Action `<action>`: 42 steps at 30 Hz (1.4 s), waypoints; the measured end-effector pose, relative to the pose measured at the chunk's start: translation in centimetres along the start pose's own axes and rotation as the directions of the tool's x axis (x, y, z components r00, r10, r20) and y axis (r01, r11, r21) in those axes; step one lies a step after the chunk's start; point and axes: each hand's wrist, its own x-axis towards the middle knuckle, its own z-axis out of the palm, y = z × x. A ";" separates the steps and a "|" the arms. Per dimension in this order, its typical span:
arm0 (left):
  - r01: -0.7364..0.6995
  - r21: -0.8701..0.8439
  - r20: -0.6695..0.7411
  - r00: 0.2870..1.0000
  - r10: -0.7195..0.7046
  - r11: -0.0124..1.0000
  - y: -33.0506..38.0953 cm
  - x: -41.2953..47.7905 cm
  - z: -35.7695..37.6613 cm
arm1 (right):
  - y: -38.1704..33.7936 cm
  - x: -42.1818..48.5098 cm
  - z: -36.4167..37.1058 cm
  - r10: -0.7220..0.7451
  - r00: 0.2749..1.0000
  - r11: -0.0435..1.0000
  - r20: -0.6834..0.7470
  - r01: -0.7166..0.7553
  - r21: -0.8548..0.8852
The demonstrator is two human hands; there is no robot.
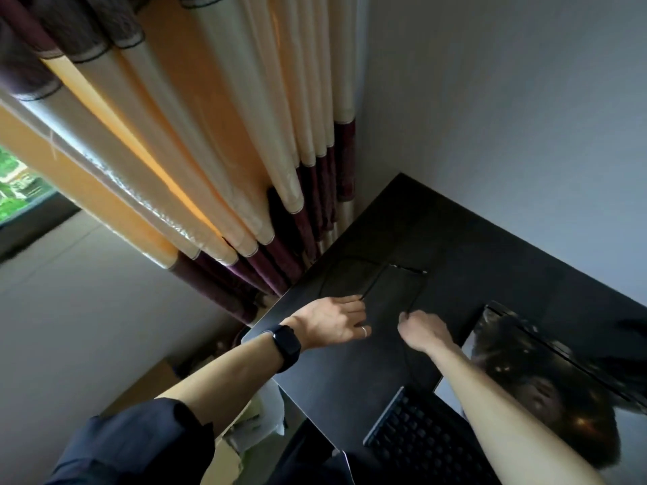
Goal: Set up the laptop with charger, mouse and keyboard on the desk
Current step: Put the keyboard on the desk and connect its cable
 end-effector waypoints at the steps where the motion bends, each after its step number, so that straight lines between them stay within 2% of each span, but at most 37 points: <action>1: 0.028 -0.002 -0.022 0.999 -0.028 1.000 0.3 0.0 -0.5 | 0.2 0.0 1.2 -0.017 0.999 0.998 0.043 0.019 -0.066; 3: 0.042 0.001 -0.040 0.998 -0.042 0.999 0.7 0.0 -1.3 | 1.4 0.1 3.9 0.004 0.993 1.000 0.120 -0.003 -0.005; 5: 0.039 0.014 -0.039 0.999 -0.038 0.999 1.3 -0.5 -1.8 | 3.1 0.9 6.3 0.032 0.995 0.999 0.097 -0.035 0.035; 9: 0.023 0.015 -0.043 0.999 -0.022 1.000 2.2 -2.0 -1.7 | 3.6 0.3 5.9 -0.034 0.999 0.985 -0.020 0.030 -0.170; 10: 0.012 0.022 -0.045 0.999 -0.011 1.000 2.4 -2.3 -1.5 | 3.1 -0.2 5.0 -0.025 0.999 0.995 -0.040 0.020 -0.100; 12: -0.018 0.039 -0.033 0.999 0.020 0.999 2.8 -2.7 -1.1 | 2.2 -0.8 3.4 -0.001 1.000 0.970 -0.028 0.008 0.242; 14: -0.055 0.044 -0.014 0.998 0.056 0.997 3.2 -3.0 -0.6 | 1.0 -1.1 1.7 0.041 0.999 0.820 0.023 -0.047 0.570; 15: -0.076 0.047 -0.004 0.997 0.076 0.996 3.4 -3.1 -0.4 | 0.2 -1.4 0.9 0.044 0.992 0.707 0.117 -0.113 0.699; 17: -0.134 0.058 0.018 0.991 0.133 0.989 3.7 -3.2 0.2 | -1.1 -1.8 -0.6 -0.070 0.940 0.462 0.334 -0.267 0.846; 18: -0.165 0.065 0.038 0.986 0.163 0.984 3.9 -3.3 0.6 | -1.7 -1.8 -1.2 -0.142 0.911 0.346 0.387 -0.321 0.882; 20: -0.186 0.073 0.086 0.980 0.180 0.980 4.1 -3.7 0.9 | -2.9 -1.7 -2.3 -0.208 0.899 0.141 0.385 -0.362 0.921; 22: -0.152 0.075 0.122 0.982 0.142 0.986 3.7 -4.1 0.8 | -4.1 -1.8 -4.0 -0.185 0.924 -0.026 0.333 -0.344 0.939; 25: -0.041 0.090 0.194 0.981 0.023 0.995 1.7 -3.8 0.2 | -4.4 -1.3 -7.6 -0.132 0.965 -0.159 0.225 -0.245 0.956; 29: 0.108 0.168 0.318 0.935 -0.157 0.980 -2.5 -1.3 -0.3 | -3.2 -0.8 -12.5 -0.055 0.996 -0.108 0.067 -0.072 0.992; 31: 0.150 0.172 0.364 0.909 -0.204 0.974 -5.0 1.1 -1.0 | -1.9 -0.8 -14.4 -0.009 1.000 -0.130 -0.020 0.018 0.991; 33: 0.247 0.150 0.456 0.842 -0.289 0.957 -7.6 3.8 -1.4 | -0.3 -1.1 -15.8 0.037 0.993 -0.117 -0.113 0.117 0.986; 36: 0.583 0.050 0.567 0.651 -0.504 0.811 -11.0 7.8 -2.9 | 1.8 -2.1 -15.6 0.116 0.968 0.013 -0.222 0.222 0.975; 37: 0.654 -0.003 0.581 0.617 -0.531 0.756 -12.0 9.4 -3.1 | 2.5 -2.4 -15.2 0.147 0.957 0.044 -0.252 0.248 0.968; 39: 0.714 -0.104 0.629 0.586 -0.510 0.692 -13.1 12.3 -3.7 | 3.8 -2.8 -13.8 0.184 0.936 0.119 -0.302 0.283 0.952; 42: 0.733 -0.258 0.667 0.606 -0.433 0.629 -12.4 15.7 -3.6 | 5.3 -2.9 -10.7 0.186 0.915 0.331 -0.359 0.286 0.900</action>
